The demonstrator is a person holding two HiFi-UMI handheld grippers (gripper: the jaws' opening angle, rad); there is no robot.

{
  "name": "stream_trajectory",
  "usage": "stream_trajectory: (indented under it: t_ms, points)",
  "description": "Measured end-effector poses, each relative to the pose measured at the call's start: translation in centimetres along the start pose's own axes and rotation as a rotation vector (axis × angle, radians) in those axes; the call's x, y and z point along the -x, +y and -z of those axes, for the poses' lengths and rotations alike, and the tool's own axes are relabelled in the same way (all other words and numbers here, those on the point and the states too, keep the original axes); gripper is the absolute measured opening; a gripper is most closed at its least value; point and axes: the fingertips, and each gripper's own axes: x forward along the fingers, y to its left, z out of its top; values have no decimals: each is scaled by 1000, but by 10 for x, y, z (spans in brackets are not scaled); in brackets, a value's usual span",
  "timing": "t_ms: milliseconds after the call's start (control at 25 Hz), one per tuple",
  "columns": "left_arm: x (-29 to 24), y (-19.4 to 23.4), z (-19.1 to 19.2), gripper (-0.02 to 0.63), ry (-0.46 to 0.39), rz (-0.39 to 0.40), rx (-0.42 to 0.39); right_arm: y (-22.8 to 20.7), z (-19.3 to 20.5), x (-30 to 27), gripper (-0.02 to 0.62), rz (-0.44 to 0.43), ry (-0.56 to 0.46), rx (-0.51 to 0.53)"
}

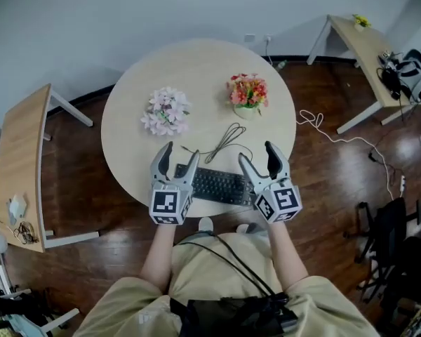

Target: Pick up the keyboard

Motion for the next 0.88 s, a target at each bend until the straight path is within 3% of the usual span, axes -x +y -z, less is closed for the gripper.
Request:
stream_trajectory:
  t_ms: [160, 440, 720, 880]
  points:
    - [-8, -18, -2, 282, -5, 118, -15, -6, 1, 20, 360, 92, -15, 4]
    - [-11, -54, -2, 282, -29, 253, -19, -23, 12, 65, 360, 231, -12, -8]
    - [-12, -95, -11, 282, -44, 315, -16, -37, 33, 96, 360, 250, 55, -10]
    - [-15, -107, -4, 282, -27, 312, -20, -50, 72, 116, 362, 241, 151, -32]
